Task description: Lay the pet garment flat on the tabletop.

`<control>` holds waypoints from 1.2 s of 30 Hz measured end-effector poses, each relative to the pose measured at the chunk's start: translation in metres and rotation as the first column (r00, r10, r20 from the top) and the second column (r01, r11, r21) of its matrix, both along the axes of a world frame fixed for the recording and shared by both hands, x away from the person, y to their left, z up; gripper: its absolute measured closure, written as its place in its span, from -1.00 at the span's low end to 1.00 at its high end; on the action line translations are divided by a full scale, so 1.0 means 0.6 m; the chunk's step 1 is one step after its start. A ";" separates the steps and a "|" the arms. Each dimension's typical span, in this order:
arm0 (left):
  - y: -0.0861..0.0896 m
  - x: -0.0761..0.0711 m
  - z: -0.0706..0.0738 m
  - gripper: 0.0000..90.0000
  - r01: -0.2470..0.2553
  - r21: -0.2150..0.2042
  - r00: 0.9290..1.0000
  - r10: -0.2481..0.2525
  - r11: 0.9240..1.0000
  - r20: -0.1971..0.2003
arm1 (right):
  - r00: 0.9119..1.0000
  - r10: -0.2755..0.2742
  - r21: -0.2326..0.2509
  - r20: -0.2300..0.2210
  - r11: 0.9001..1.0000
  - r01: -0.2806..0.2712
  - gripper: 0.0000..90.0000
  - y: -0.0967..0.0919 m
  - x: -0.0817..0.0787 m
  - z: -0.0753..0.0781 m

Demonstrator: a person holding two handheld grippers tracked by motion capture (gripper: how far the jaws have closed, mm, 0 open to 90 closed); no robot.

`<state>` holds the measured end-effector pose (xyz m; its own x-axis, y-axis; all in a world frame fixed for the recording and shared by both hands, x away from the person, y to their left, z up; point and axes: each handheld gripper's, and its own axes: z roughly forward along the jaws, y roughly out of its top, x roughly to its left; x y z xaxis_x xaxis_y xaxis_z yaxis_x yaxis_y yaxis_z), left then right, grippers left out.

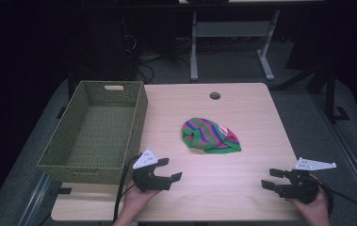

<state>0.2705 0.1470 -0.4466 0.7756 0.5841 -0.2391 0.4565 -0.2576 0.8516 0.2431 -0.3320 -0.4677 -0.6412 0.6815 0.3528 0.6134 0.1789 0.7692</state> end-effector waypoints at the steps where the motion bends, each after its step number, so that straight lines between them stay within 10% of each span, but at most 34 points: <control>1: -0.002 0.001 -0.002 -0.50 0.004 -0.006 1.000 -0.005 1.000 -0.011 | 1.000 0.000 0.000 0.000 1.000 0.000 -0.43 0.000 0.000 0.000; 13: -0.014 -0.013 0.000 -0.50 0.039 0.016 0.999 -0.039 0.999 0.013 | 1.000 -0.026 0.028 0.011 0.999 0.026 -0.43 -0.005 -0.002 0.008; 36: -0.007 -0.005 0.004 -0.50 0.040 -0.022 0.999 -0.040 0.999 0.004 | 0.992 0.120 0.117 0.040 0.985 -0.124 -0.40 0.048 0.031 0.062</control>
<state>0.2677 0.1430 -0.4440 0.7991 0.5472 -0.2491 0.4433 -0.2565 0.8589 0.2615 -0.3031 -0.4303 -0.7292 0.5521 0.4044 0.5671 0.1567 0.8086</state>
